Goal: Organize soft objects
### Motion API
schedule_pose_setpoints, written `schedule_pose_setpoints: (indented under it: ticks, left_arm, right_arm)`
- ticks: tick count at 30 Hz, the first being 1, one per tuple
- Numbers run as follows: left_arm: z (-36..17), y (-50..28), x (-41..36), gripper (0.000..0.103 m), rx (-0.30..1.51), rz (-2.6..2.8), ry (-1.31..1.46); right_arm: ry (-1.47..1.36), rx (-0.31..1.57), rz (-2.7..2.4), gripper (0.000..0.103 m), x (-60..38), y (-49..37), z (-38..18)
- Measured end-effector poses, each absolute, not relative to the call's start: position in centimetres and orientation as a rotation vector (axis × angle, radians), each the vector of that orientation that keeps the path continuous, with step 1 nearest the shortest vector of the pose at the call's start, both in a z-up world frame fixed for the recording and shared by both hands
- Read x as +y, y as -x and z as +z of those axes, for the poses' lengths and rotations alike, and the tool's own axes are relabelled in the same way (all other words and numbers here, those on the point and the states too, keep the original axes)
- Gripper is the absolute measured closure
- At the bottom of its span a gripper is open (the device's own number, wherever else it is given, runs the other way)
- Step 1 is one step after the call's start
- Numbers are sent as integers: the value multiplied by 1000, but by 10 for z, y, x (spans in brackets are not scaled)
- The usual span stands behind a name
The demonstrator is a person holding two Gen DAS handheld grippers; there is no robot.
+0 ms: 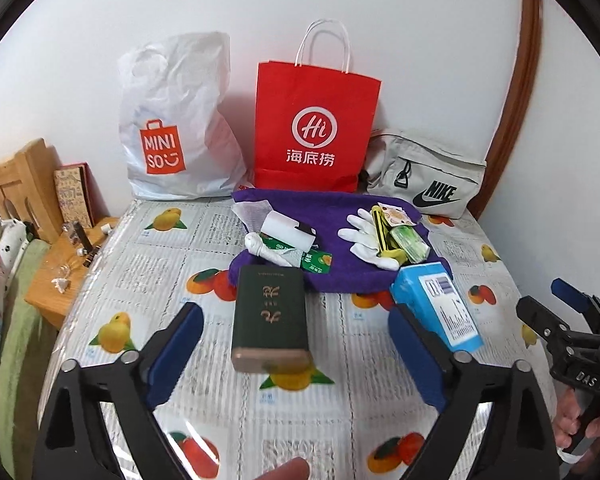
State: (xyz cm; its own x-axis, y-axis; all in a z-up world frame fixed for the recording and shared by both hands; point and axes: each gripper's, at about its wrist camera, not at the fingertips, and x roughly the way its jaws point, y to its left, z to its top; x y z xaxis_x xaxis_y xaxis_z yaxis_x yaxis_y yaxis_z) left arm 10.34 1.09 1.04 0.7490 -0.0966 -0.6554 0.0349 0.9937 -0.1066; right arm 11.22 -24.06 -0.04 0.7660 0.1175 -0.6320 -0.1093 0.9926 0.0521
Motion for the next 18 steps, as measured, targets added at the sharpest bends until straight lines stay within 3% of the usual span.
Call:
schedule_pose_setpoints:
  ticks: [18]
  left_arm:
    - [8, -30, -9, 8, 669, -34, 58]
  right_arm:
    - [-36, 649, 101, 1, -254, -30, 0]
